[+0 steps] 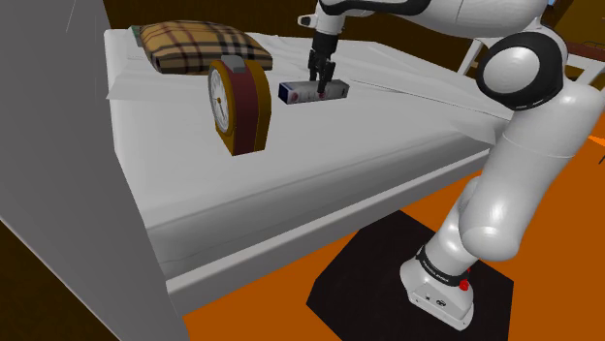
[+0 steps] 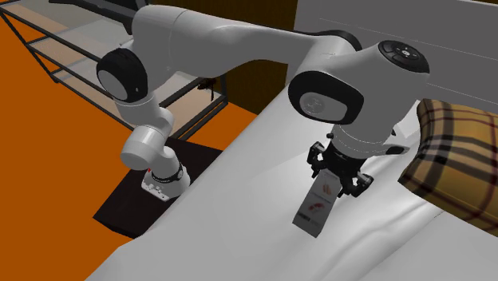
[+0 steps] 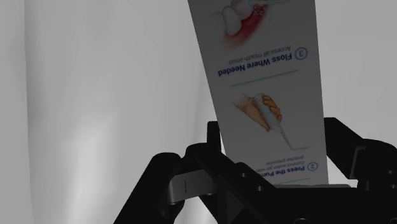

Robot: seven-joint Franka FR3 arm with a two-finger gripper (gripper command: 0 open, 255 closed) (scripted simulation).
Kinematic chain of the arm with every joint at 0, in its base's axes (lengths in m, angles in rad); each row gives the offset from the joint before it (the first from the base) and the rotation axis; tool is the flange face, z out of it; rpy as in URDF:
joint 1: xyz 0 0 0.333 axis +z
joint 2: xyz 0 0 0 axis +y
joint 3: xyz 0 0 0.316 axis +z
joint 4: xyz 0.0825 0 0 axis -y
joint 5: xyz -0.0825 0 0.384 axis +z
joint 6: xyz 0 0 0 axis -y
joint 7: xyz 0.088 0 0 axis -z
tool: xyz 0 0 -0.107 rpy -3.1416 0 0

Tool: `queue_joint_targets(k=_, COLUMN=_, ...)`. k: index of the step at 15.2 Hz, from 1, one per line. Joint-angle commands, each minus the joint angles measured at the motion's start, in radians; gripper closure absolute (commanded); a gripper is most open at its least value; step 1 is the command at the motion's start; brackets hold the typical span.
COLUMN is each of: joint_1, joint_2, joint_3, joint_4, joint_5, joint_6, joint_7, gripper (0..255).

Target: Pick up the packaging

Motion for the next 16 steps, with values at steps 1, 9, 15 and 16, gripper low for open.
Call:
queue_joint_targets(k=1, joint_1=-0.001, joint_2=0.002, joint_3=0.000, joint_4=0.023, joint_5=0.001, joint_6=-0.021, joint_7=0.000, gripper=255)
queue_joint_targets(k=9, joint_1=-0.009, joint_2=0.036, joint_3=-0.004, joint_4=0.177, joint_5=0.010, joint_6=-0.143, joint_7=-0.004, gripper=255)
queue_joint_targets(k=15, joint_1=-0.018, joint_2=0.072, joint_3=-0.006, joint_4=0.298, joint_5=0.021, joint_6=-0.229, joint_7=-0.009, gripper=255)
queue_joint_targets(k=16, joint_1=-0.018, joint_2=0.072, joint_3=-0.006, joint_4=0.298, joint_5=0.021, joint_6=-0.229, joint_7=-0.009, gripper=255)
